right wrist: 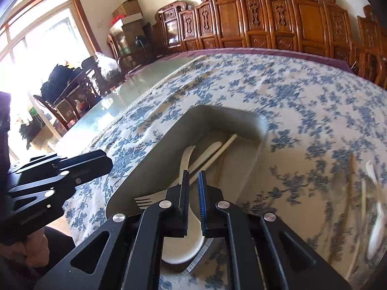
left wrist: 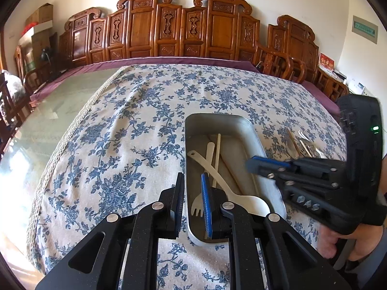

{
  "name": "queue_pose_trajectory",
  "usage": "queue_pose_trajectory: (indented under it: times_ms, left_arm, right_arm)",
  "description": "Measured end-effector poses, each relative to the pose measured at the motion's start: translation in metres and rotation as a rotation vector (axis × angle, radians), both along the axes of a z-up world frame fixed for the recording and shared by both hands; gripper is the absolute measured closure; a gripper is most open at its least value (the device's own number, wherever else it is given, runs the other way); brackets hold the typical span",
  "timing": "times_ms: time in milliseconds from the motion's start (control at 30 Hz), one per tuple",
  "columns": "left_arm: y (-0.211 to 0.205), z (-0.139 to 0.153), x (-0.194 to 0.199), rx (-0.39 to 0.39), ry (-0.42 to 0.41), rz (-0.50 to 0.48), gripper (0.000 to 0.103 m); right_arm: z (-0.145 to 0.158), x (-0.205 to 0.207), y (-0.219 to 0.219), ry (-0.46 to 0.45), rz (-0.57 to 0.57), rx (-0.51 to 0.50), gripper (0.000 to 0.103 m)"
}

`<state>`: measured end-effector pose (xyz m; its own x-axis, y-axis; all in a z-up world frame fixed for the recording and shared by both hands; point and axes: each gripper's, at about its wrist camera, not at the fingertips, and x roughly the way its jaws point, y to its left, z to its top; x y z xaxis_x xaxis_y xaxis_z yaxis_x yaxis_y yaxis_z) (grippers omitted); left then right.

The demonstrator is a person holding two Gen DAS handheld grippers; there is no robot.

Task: Organize utensils
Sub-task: 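Carry the white spoon into the grey tray and open the right gripper, then grasp a white plastic spoon with the right gripper while the left grasps a metal spoon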

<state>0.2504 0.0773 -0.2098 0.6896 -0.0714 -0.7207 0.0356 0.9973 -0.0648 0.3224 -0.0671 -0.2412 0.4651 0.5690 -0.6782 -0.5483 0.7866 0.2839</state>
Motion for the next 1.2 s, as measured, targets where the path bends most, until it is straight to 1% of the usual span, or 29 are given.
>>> queue_pose_trajectory:
  times_ms: [100,167,233,333,400,467,533,700,833,900,933,1033,1200]
  left_arm:
    - [-0.007,0.001,-0.001,-0.002,-0.003,-0.017,0.09]
    - [-0.015,0.002,-0.001,-0.003,-0.006,-0.033,0.087]
    - [-0.022,0.003,-0.001,-0.006,-0.012,-0.049,0.077]
    - [-0.036,0.005,0.0,-0.011,-0.016,-0.076,0.071]
    - [-0.046,0.005,0.0,-0.01,-0.017,-0.093,0.06]
    - [-0.057,0.005,0.0,-0.007,-0.019,-0.118,0.059]
    - [-0.068,0.004,0.0,0.004,-0.018,-0.138,0.056]
    - [-0.09,0.001,0.0,0.015,-0.008,-0.172,0.055]
    - [-0.109,-0.002,0.002,0.031,0.007,-0.192,0.055]
    - [-0.118,-0.005,0.005,0.026,0.02,-0.203,0.055]
    - [-0.123,-0.007,0.006,0.025,0.026,-0.208,0.055]
    - [-0.14,-0.018,0.013,0.059,0.055,-0.216,0.055]
    - [-0.164,-0.034,0.037,0.024,0.112,-0.233,0.055]
  right_arm:
    - [0.011,-0.009,-0.022,-0.036,-0.022,-0.013,0.093]
    - [0.018,-0.015,-0.041,-0.058,-0.045,-0.027,0.093]
    - [0.024,-0.02,-0.067,-0.086,-0.084,-0.057,0.093]
    - [0.029,-0.025,-0.103,-0.121,-0.144,-0.113,0.093]
    - [0.029,-0.026,-0.125,-0.131,-0.184,-0.14,0.092]
    - [0.027,-0.025,-0.151,-0.135,-0.232,-0.167,0.086]
    - [0.024,-0.023,-0.165,-0.137,-0.262,-0.188,0.085]
    - [0.004,-0.019,-0.197,-0.121,-0.322,-0.214,0.084]
    - [-0.018,-0.015,-0.205,-0.099,-0.331,-0.239,0.084]
    - [-0.027,-0.014,-0.206,-0.082,-0.323,-0.247,0.084]
    - [-0.029,-0.014,-0.205,-0.077,-0.32,-0.249,0.084]
    - [-0.034,-0.011,-0.209,-0.063,-0.314,-0.253,0.084]
    - [-0.035,-0.007,-0.224,-0.044,-0.32,-0.221,0.084]
